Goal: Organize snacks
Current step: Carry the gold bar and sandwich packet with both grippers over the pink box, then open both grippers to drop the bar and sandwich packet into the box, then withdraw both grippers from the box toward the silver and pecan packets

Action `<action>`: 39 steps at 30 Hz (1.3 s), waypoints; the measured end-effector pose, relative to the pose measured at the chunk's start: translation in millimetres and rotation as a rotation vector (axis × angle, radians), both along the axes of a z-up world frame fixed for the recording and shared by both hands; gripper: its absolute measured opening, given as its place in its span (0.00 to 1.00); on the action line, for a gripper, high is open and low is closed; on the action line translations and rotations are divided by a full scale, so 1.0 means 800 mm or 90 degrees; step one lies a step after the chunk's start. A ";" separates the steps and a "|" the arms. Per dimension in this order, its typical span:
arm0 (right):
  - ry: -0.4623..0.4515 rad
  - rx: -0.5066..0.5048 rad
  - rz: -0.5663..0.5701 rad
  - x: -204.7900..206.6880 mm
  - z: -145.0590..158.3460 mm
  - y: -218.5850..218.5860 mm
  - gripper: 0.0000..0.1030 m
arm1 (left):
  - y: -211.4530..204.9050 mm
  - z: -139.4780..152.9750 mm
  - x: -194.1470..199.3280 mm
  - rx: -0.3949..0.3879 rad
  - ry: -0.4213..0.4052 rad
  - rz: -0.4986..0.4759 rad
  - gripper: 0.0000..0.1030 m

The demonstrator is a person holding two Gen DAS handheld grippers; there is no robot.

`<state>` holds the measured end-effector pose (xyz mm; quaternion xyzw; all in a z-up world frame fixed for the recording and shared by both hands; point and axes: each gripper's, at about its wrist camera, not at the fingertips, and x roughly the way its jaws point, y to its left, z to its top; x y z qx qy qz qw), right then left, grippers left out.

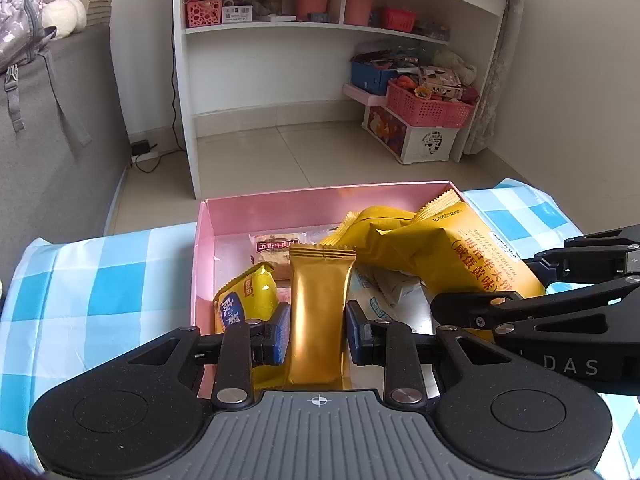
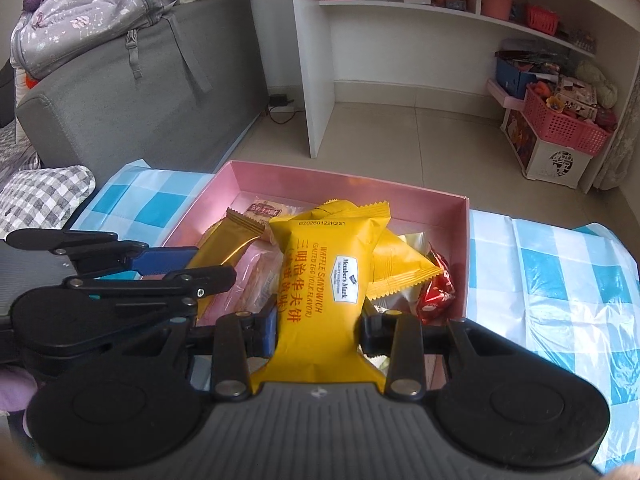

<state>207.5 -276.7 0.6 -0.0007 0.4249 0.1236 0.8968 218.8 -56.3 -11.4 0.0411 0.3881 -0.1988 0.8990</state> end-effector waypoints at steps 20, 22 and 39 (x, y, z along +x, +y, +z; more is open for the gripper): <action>-0.034 0.012 -0.015 -0.002 0.018 -0.002 0.61 | 0.020 -0.006 -0.013 0.018 0.007 -0.005 0.47; -0.035 0.009 -0.016 -0.005 0.019 -0.001 0.61 | 0.025 -0.005 -0.018 0.022 0.007 -0.006 0.49; -0.022 -0.018 -0.022 -0.048 0.023 -0.006 0.69 | 0.040 0.006 -0.076 0.053 0.026 -0.020 0.66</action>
